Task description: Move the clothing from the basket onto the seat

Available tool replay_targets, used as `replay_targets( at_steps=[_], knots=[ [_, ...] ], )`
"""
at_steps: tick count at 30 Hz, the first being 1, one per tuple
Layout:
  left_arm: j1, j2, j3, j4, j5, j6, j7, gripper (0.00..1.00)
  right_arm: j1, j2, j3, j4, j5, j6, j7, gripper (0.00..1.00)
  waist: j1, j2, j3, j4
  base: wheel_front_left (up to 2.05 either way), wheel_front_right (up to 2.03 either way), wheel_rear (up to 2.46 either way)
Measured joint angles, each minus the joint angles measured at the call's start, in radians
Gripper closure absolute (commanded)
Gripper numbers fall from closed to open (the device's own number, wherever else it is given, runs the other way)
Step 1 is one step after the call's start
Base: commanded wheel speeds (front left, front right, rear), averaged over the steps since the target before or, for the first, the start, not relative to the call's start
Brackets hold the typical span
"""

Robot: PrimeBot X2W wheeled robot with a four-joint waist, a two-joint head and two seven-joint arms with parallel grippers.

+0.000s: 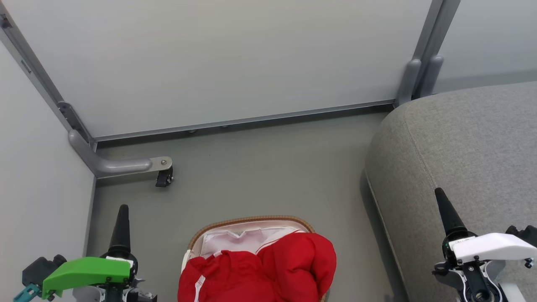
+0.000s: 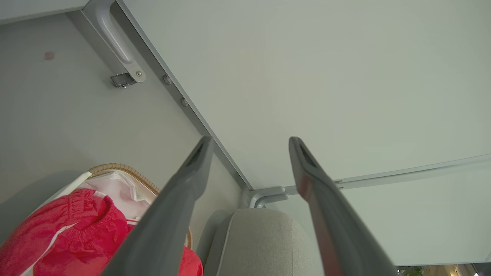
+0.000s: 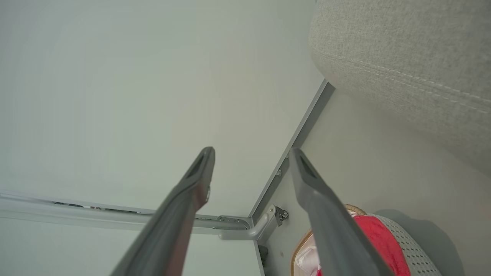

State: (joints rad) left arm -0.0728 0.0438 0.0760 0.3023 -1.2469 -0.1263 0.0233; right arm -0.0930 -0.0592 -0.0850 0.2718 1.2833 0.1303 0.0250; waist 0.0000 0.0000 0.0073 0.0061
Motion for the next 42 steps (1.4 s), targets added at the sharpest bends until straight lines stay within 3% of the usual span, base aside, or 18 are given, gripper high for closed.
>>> replay_targets(
  at_steps=[18, 42],
  knots=[
    [-0.009, 0.013, -0.070, -0.001, 0.332, 0.021, -0.069, 0.00, -0.009, -0.007, 0.042, -0.015, -0.330, 0.000, -0.070, 0.00, 0.0000, 0.0000, 0.004, 0.003, 0.00, 0.00, 0.00],
    [-0.011, 0.037, -0.139, 0.011, 0.638, 0.062, -0.145, 0.00, -0.021, -0.002, 0.072, 0.002, -0.687, 0.000, -0.146, 0.00, 0.0000, 0.0000, 0.014, 0.000, 0.00, 0.00, 0.00]
  ],
)
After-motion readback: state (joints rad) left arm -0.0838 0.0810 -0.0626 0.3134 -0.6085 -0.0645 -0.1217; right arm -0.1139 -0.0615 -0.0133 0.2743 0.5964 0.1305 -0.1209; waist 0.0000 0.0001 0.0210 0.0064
